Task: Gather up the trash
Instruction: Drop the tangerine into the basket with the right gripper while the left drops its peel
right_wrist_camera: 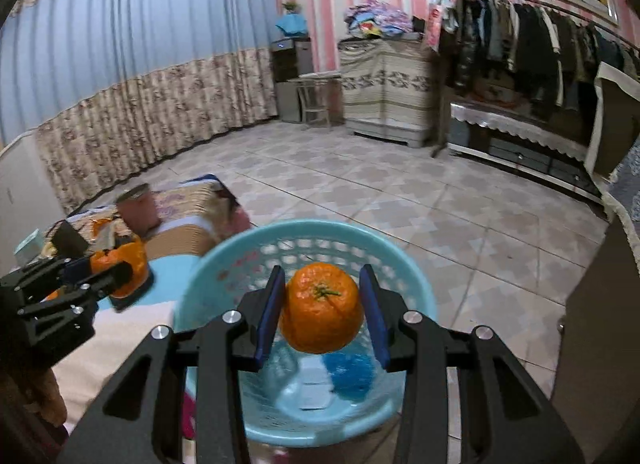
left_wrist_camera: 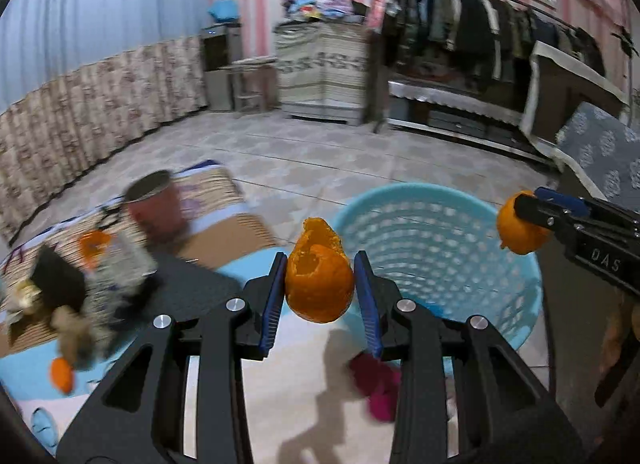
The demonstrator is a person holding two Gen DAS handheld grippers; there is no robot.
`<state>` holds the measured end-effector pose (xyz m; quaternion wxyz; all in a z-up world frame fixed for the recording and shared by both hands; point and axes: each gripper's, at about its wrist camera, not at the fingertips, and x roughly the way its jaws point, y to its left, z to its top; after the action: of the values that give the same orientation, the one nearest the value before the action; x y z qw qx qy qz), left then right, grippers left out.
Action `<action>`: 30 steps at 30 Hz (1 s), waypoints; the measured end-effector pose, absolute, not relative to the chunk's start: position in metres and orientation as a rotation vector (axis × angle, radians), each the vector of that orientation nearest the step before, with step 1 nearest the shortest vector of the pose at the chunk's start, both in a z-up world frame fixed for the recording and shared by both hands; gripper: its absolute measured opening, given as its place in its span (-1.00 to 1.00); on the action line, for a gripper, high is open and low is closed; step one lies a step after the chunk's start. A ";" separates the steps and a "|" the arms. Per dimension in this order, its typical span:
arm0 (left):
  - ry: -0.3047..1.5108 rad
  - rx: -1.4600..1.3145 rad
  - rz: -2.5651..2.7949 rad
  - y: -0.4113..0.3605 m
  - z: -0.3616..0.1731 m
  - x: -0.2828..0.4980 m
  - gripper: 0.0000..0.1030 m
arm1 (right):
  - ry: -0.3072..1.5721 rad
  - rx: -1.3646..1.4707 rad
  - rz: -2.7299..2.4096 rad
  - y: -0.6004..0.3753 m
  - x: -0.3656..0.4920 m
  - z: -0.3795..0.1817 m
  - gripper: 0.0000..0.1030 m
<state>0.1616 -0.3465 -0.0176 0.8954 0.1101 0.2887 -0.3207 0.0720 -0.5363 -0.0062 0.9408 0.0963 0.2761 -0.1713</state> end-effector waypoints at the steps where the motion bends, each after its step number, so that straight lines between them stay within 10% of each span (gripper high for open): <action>1: 0.603 0.232 -0.684 -0.357 -0.021 0.161 -0.36 | 0.567 0.200 -0.359 -0.541 0.071 -0.007 -0.24; 8: 0.632 0.268 -0.728 -0.398 -0.034 0.165 -0.30 | 0.574 0.263 -0.395 -0.573 0.063 -0.017 -0.24; 18: 0.566 0.255 -0.672 -0.389 -0.018 0.164 0.48 | 0.580 0.275 -0.383 -0.565 0.074 -0.024 -0.24; 30: 0.480 0.250 -0.518 -0.330 0.013 0.171 0.79 | 0.591 0.282 -0.375 -0.549 0.091 -0.035 -0.22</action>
<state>0.1707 -0.3296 0.0131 0.9306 0.1219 0.2346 -0.2531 0.0914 -0.5491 -0.0347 0.9296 0.1379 0.2885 -0.1831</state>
